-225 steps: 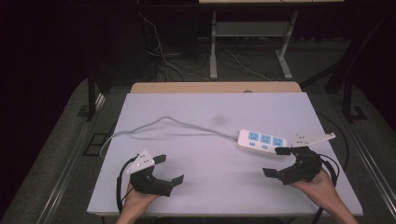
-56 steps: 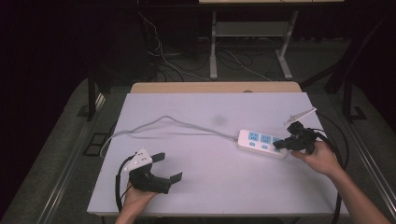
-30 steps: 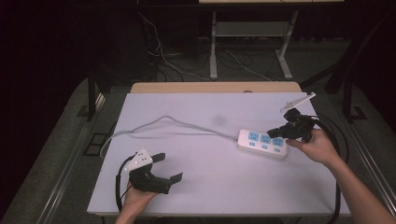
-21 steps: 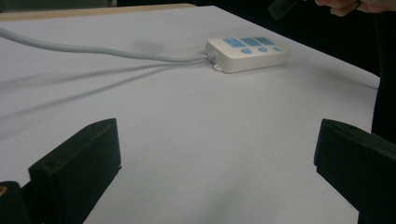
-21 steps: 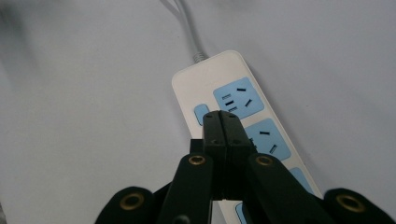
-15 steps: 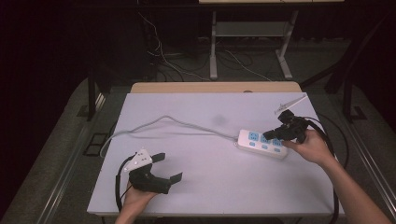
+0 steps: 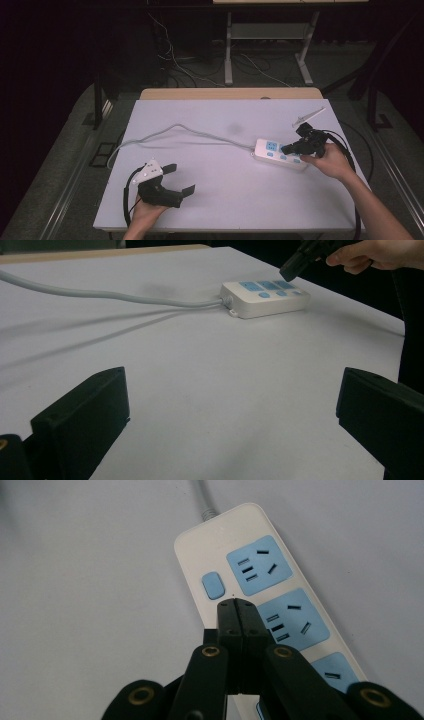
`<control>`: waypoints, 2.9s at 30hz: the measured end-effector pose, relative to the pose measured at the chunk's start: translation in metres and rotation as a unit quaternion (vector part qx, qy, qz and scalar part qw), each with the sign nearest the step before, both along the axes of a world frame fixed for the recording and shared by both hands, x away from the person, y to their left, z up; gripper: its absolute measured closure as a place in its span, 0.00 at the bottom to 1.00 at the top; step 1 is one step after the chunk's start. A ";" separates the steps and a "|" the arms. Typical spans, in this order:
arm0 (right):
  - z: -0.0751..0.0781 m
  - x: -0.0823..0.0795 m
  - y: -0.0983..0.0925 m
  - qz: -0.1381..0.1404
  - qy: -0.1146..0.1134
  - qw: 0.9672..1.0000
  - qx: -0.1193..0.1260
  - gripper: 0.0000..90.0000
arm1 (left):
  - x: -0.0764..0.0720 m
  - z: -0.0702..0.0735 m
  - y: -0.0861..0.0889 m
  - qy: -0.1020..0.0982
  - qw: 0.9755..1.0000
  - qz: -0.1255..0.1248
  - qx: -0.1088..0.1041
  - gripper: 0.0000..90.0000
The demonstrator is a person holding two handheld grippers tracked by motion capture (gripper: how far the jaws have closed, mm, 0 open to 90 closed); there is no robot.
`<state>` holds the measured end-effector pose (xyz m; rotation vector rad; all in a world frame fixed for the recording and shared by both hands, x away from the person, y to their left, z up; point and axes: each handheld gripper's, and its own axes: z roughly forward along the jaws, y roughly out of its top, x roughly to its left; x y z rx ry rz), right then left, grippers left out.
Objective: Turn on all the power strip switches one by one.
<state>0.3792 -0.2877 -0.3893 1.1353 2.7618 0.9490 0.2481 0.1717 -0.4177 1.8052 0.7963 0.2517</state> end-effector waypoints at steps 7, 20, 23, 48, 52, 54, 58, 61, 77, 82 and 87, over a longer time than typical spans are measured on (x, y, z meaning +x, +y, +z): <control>-0.006 0.000 -0.002 0.000 0.004 1.000 -0.001 1.00 | 0.000 0.000 0.000 0.000 1.000 0.000 0.000 0.00; -0.018 0.002 -0.002 -0.008 0.013 1.000 0.001 1.00 | 0.000 0.000 0.000 0.000 1.000 -0.001 0.003 0.00; -0.018 0.002 -0.002 -0.008 0.013 1.000 0.003 1.00 | 0.000 0.000 -0.001 0.000 1.000 -0.002 0.002 0.00; -0.021 0.000 -0.001 0.001 0.004 1.000 -0.007 1.00 | 0.000 0.000 -0.002 0.000 1.000 -0.004 0.005 0.00; -0.022 0.000 0.000 0.007 0.001 1.000 -0.011 1.00 | 0.000 0.000 -0.002 0.000 1.000 -0.003 0.005 0.00; -0.022 0.000 0.000 0.006 0.001 1.000 -0.010 1.00 | 0.000 0.000 -0.002 0.000 1.000 -0.003 0.004 0.00; -0.022 -0.001 0.001 0.007 -0.001 1.000 -0.011 1.00 | 0.000 -0.001 -0.002 0.001 1.000 -0.003 0.004 0.00; -0.021 -0.001 0.001 0.006 0.000 1.000 -0.011 1.00 | 0.000 -0.001 -0.002 0.002 1.000 -0.003 0.004 0.00; -0.019 0.001 -0.007 -0.005 0.018 1.000 0.008 1.00 | 0.001 -0.001 0.000 0.002 1.000 -0.001 0.002 0.00; -0.011 0.001 -0.006 -0.001 0.012 1.000 0.015 1.00 | 0.001 -0.001 0.000 0.002 1.000 -0.002 0.002 0.00; -0.002 0.002 -0.003 0.001 0.006 1.000 0.012 1.00 | 0.001 -0.001 0.000 0.001 1.000 -0.002 0.001 0.00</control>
